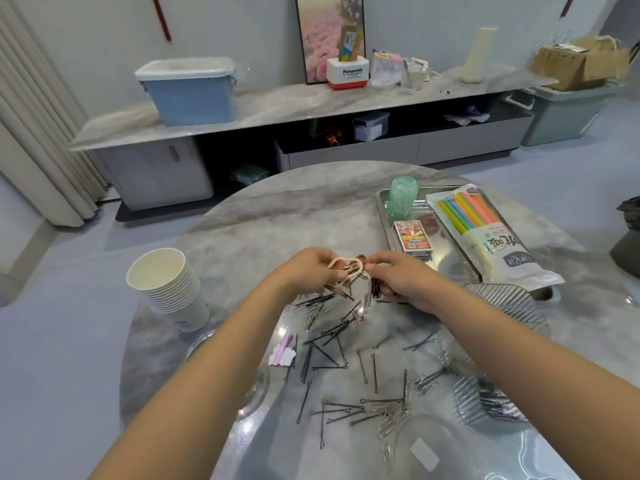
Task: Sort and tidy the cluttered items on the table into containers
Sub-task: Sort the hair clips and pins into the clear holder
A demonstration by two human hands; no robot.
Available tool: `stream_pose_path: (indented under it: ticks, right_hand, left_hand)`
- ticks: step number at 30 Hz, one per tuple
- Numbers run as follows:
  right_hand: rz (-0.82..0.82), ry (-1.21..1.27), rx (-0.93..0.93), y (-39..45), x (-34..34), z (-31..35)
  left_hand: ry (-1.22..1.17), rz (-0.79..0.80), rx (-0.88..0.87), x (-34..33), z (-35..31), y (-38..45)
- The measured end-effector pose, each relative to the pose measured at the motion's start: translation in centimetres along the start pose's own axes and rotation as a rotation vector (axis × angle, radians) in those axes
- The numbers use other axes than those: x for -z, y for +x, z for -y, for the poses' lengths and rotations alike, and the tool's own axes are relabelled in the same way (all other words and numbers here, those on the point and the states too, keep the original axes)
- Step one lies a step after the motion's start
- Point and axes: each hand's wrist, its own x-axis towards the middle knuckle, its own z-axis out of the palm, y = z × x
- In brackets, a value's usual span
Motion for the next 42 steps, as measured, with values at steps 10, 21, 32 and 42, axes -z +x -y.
stream_pose_path:
  ticks: [10,21,32,42]
  right_hand:
    - [0.178,0.047,0.075,-11.0,5.4,-0.7]
    - [-0.138,-0.242,0.132,-16.3,11.5,-5.0]
    - [-0.248,-0.663,0.127,-15.4,13.8,-6.3]
    - [-0.241,-0.709,0.144,-14.7,13.5,-6.3]
  left_hand:
    - [0.028,0.128,-0.084,-4.5,-3.6,-8.2]
    - [0.058,-0.077,-0.13,-11.0,-4.6,-10.7]
    - [0.565,-0.175,-0.322,-18.2,-5.9,-6.5]
    - [0.809,-0.225,-0.45,-19.4,-6.9,-5.2]
